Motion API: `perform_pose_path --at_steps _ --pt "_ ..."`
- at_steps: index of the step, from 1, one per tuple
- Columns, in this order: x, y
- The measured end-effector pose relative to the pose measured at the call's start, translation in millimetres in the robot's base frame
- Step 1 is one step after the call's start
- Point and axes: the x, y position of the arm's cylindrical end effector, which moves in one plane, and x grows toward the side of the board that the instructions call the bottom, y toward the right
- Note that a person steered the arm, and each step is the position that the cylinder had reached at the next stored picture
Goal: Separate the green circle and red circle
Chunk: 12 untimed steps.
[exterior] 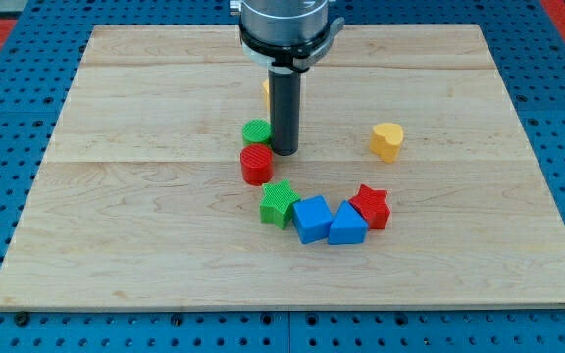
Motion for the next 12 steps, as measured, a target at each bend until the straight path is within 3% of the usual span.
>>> perform_pose_path --at_steps 2,4,6,7,8,9,12 --pt "-41 20" --pt "-38 -26" --pt "2 -72" --pt "-24 -112" --pt "-8 -132" --pt "18 -61" --pt "38 -59"
